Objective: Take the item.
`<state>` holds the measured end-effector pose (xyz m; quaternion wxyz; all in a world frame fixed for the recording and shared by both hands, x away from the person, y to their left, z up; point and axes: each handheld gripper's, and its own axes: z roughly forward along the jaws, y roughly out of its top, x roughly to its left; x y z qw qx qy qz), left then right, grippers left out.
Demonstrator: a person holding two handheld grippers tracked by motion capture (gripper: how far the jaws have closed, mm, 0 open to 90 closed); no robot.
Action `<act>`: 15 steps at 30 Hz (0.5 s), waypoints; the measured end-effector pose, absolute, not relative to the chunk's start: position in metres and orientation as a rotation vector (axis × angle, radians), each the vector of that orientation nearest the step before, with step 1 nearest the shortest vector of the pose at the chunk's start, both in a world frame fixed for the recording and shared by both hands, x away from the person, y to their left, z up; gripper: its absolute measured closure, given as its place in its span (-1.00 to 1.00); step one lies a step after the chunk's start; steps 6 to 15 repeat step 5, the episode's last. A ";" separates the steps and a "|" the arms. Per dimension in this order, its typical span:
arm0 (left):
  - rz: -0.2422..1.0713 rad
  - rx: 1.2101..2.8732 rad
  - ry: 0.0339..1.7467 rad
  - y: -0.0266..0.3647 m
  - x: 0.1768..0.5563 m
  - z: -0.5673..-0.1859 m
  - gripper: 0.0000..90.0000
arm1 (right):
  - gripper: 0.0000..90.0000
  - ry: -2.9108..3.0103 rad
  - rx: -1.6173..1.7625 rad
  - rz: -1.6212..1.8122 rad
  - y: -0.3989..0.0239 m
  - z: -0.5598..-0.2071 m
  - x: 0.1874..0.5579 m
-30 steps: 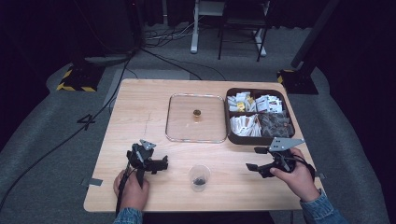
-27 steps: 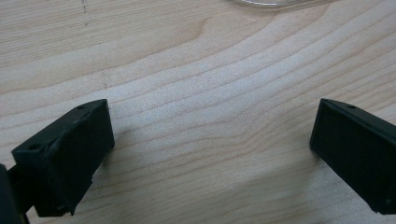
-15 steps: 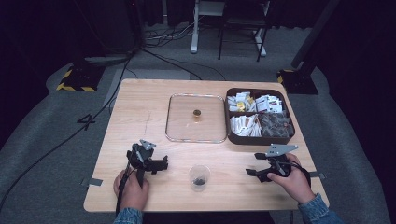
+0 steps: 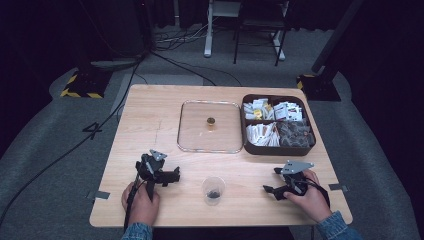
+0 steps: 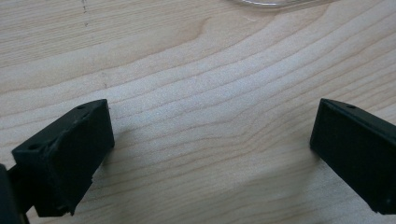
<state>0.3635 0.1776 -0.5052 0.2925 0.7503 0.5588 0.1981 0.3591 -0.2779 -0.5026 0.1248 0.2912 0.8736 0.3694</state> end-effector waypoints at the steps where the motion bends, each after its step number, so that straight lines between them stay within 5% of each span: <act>1: 0.528 1.999 1.489 0.178 0.364 -0.505 -1.00 | -0.69 2.537 0.847 1.083 -0.278 -0.503 0.359; 15: 0.528 1.999 1.489 0.178 0.364 -0.505 -1.00 | -0.71 2.526 0.849 1.098 -0.278 -0.505 0.359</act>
